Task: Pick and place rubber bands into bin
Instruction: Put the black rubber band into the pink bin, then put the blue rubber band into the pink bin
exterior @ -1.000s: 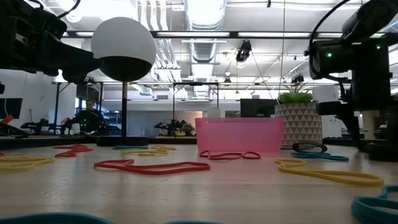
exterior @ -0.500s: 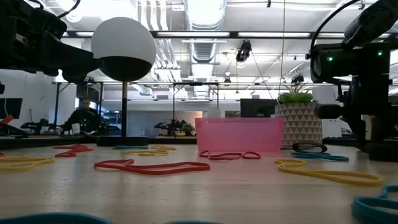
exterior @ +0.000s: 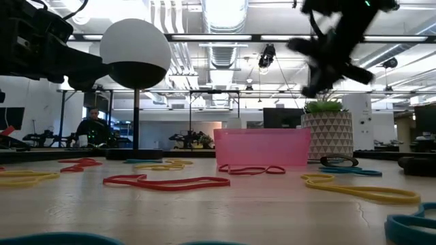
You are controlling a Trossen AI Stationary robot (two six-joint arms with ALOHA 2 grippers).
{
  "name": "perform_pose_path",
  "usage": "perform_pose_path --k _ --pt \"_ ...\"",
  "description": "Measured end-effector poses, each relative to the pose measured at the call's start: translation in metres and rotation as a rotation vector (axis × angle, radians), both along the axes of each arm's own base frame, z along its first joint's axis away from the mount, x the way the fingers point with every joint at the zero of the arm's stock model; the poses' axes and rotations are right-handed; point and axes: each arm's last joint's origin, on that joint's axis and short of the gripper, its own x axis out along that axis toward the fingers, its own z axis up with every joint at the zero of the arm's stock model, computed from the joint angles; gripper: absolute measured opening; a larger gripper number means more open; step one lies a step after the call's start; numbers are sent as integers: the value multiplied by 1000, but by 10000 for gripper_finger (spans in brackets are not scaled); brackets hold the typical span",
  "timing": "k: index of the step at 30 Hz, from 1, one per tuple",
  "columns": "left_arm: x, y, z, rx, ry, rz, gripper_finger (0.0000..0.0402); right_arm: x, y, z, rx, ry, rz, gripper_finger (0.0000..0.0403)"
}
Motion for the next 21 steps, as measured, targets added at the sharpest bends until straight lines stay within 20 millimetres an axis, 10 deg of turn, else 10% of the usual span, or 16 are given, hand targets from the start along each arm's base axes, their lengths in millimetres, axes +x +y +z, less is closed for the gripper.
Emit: perform_pose_path --k 12,21 --pt "0 0 0 0 0 0 173 92 -36 11 -23 179 295 152" --pt "0 0 0 0 1 0 173 113 -12 31 -108 255 485 247"
